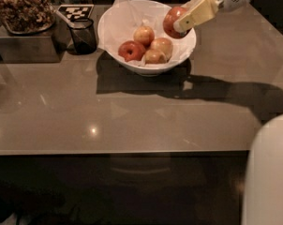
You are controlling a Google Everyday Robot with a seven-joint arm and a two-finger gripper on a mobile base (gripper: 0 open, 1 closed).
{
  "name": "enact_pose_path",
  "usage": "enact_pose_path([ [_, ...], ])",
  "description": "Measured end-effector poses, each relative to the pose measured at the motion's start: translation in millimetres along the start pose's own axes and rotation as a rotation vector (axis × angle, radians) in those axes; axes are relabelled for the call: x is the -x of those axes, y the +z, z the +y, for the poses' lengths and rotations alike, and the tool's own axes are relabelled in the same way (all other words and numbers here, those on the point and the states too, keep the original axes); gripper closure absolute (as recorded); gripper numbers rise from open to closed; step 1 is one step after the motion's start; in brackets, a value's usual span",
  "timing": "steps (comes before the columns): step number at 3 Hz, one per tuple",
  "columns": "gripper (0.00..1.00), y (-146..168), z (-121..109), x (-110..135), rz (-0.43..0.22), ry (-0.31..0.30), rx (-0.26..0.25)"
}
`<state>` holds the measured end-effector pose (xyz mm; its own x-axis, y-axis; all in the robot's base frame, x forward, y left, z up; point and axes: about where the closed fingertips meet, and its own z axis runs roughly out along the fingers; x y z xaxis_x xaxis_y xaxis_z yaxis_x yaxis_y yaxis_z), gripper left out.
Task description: Pick apple from white bowl
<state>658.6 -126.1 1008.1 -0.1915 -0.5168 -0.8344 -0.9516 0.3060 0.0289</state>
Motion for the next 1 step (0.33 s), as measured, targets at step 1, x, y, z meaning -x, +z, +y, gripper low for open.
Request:
enact_pose_path([
  [1,1.0,-30.3,28.4,-4.7,-0.025,0.012,-0.043],
])
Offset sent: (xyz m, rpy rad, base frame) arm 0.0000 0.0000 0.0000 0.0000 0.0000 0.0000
